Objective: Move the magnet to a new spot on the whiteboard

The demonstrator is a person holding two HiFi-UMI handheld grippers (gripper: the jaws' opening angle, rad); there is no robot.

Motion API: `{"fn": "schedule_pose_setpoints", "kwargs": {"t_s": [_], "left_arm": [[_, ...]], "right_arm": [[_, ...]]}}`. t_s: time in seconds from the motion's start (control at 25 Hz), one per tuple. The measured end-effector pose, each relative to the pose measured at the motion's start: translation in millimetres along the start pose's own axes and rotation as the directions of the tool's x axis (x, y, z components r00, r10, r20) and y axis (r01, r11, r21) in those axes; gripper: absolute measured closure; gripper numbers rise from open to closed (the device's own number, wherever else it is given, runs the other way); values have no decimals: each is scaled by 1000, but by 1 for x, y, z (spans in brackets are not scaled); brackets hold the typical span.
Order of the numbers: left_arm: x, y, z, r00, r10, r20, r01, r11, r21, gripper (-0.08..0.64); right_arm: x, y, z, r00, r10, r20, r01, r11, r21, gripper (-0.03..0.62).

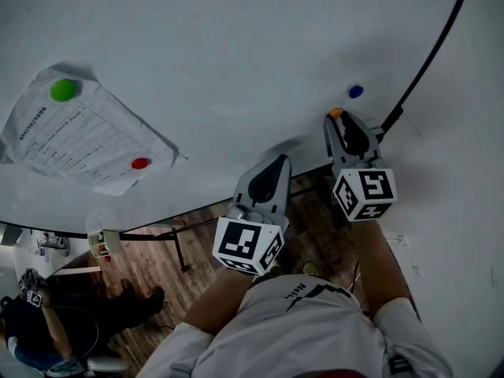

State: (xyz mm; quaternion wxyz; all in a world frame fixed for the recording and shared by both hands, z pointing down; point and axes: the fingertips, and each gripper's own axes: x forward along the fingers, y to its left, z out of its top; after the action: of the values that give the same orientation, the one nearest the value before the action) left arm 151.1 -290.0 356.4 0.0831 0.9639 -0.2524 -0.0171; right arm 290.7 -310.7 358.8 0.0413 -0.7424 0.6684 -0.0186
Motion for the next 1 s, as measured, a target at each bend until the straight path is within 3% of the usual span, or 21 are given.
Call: {"fn": "schedule_pose_setpoints", "kwargs": {"t_s": [1.0], "left_arm": [[-25,-27,7,999,31,25,-31,999,18,548]], "right_arm": [[-49,28,19,994,106,38,-108,994,31,472]]}}
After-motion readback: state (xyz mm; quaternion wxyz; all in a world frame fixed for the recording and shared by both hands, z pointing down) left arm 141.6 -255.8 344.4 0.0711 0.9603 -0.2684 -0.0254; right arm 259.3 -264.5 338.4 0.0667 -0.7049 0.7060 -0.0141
